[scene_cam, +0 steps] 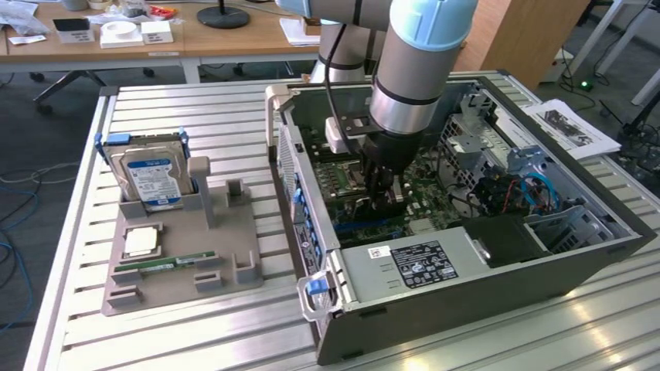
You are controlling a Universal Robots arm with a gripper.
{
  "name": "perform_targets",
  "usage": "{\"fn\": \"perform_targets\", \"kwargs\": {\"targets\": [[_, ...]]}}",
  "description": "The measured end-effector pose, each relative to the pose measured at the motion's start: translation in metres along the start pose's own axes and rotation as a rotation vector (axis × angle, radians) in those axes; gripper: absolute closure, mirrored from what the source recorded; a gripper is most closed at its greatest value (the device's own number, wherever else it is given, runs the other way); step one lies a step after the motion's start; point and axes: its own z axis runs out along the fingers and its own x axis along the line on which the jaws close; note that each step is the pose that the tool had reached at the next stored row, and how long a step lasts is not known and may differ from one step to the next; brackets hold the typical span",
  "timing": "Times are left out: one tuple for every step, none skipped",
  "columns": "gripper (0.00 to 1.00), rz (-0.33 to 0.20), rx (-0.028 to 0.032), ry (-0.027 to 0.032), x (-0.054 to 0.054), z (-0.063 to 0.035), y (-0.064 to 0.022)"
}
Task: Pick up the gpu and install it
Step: 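Insert the gpu into the slot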
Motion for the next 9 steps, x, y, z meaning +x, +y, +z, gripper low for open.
{"fn": "perform_targets", "kwargs": {"targets": [[0.73,0.0,0.0,-0.0001,0.0,0.0002,0.0],[0.73,0.0,-0.0001,-0.0001,0.0,0.0003,0.0],[0.73,0.0,0.0,0.0,0.0,0.0004,0.0],[0.73,0.0,0.0001,-0.0003,0.0,0.0007,0.0],[0.73,0.0,0.0,-0.0002,0.0,0.0007,0.0],[0.73,0.0,0.0,-0.0001,0.0,0.0007,0.0],[0.73,0.0,0.0,-0.0002,0.0,0.0007,0.0],[0.73,0.0,0.0,-0.0001,0.0,0.0007,0.0],[0.73,0.0,0.0,-0.0002,0.0,0.0007,0.0]]}}
